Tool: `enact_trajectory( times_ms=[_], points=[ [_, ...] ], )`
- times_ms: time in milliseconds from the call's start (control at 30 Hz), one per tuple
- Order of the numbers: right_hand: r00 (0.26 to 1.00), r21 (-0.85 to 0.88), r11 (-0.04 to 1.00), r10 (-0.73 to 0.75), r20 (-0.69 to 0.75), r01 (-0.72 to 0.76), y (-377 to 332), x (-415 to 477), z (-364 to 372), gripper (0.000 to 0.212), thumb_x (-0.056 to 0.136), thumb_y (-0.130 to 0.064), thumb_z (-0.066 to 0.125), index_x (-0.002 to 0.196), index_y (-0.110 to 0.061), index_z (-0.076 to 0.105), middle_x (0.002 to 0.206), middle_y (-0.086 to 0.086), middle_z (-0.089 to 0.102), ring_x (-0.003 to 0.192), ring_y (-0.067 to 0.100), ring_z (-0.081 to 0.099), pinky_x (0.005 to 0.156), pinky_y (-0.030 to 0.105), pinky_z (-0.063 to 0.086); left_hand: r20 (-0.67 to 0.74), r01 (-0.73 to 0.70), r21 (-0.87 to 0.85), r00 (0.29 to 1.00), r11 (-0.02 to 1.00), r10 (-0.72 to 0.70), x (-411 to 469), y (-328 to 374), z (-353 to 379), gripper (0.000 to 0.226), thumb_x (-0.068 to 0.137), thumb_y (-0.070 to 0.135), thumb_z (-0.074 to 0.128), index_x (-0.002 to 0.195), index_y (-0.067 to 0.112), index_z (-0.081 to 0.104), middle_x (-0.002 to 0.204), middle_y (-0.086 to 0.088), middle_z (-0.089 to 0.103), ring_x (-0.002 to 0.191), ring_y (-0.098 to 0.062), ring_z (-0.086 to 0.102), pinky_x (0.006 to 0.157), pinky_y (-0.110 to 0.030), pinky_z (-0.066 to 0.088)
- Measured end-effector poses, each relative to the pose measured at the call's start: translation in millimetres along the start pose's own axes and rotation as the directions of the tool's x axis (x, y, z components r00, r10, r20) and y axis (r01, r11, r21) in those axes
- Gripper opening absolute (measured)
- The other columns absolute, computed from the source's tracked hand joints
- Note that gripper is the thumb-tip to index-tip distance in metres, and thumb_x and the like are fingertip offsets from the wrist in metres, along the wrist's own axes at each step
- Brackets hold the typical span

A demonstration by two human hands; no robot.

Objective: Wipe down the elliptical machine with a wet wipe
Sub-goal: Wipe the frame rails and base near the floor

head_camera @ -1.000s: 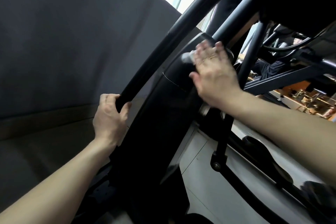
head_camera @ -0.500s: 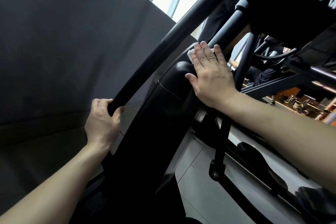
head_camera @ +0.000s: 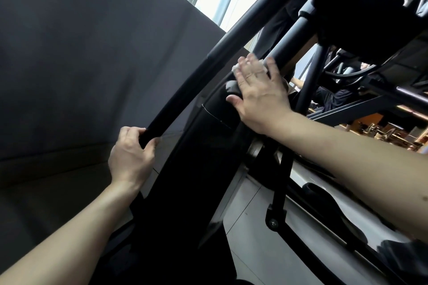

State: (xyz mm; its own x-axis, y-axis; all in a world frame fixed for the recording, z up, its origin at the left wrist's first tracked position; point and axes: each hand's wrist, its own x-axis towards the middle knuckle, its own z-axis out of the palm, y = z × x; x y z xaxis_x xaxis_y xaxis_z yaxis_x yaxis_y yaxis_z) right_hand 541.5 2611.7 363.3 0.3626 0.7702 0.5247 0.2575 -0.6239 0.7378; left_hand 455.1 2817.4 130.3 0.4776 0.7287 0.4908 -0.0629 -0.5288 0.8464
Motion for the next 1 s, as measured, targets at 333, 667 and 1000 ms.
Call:
enact_trajectory(
  times_ms=[333,667,1000],
  points=[
    [0.996,0.097,0.994,0.054,-0.073,-0.047,15.4,-30.1,1.5,0.072,0.101,-0.052,0.033,0.158,-0.008,0.032,0.167,0.010,0.025,0.157,0.025,0.014,0.126,0.054,0.007,-0.003,-0.030,-0.028,1.000,0.999,0.030,-2.3,-0.5,1.6,0.026,0.088,0.034,0.075,0.108,0.024,0.061,0.109,0.007,0.055,0.088,-0.027,0.063,0.072,-0.043,0.051],
    [0.994,0.084,0.991,-0.105,-0.023,0.106,-19.0,-95.8,21.8,0.080,0.101,-0.050,0.042,0.162,-0.007,0.016,0.170,0.012,0.009,0.158,0.029,0.003,0.126,0.054,0.009,-0.007,-0.048,-0.032,0.999,0.998,0.047,-2.4,0.8,1.3,0.026,0.087,0.035,0.077,0.104,0.023,0.062,0.106,0.007,0.056,0.086,-0.028,0.063,0.074,-0.045,0.052],
    [0.979,0.135,0.972,-0.199,0.040,0.192,-40.8,-128.7,27.5,0.085,0.102,-0.053,0.045,0.161,-0.003,0.012,0.171,0.014,0.003,0.158,0.029,-0.001,0.127,0.052,0.013,0.013,-0.050,-0.020,0.999,0.999,0.050,-1.6,-0.6,-0.9,0.027,0.085,0.039,0.078,0.102,0.024,0.062,0.102,0.010,0.055,0.080,-0.027,0.062,0.070,-0.042,0.051]
  ],
)
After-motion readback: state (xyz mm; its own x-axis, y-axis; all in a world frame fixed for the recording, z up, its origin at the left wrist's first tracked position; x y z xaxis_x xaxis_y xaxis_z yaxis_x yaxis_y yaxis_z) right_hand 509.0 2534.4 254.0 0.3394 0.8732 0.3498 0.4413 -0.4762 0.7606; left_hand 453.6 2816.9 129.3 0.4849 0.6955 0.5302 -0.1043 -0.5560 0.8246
